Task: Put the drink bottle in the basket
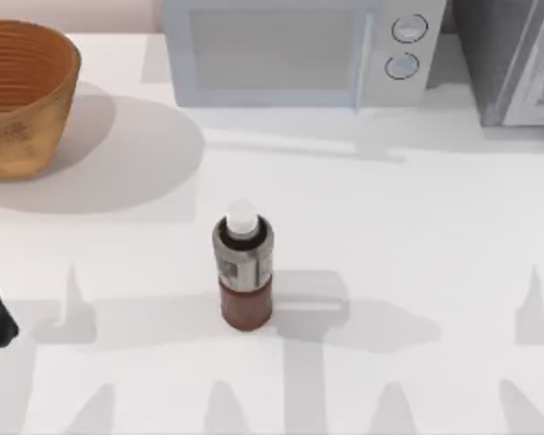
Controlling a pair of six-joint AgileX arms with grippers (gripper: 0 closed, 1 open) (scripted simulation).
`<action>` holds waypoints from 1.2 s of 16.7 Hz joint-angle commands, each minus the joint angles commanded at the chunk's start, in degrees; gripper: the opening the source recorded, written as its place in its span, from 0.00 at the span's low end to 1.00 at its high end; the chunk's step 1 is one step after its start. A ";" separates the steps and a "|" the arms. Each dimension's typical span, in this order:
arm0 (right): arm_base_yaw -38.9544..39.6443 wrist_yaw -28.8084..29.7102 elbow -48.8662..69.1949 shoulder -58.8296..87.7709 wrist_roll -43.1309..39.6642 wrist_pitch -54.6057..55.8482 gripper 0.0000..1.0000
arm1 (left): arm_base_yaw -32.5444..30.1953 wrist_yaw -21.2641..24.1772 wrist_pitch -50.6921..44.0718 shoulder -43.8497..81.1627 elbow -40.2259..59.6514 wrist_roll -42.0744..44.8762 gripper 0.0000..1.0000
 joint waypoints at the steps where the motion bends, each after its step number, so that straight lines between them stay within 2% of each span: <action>1: 0.00 0.00 0.00 0.00 0.00 0.00 1.00 | 0.00 0.00 0.00 0.00 0.00 0.00 1.00; 4: 0.00 0.00 0.00 0.00 0.00 0.00 1.00 | -0.80 0.50 1.75 1.76 0.19 0.01 1.00; 8: 0.00 0.00 0.00 0.00 0.00 0.00 1.00 | -4.55 2.62 12.27 12.62 0.83 0.12 1.00; 12: 0.00 0.00 0.00 0.00 0.00 0.00 1.00 | -9.83 5.34 30.13 31.76 1.43 0.47 1.00; 20: 0.00 0.00 0.00 0.00 0.00 0.00 1.00 | -21.94 11.53 72.48 78.76 2.51 1.69 1.00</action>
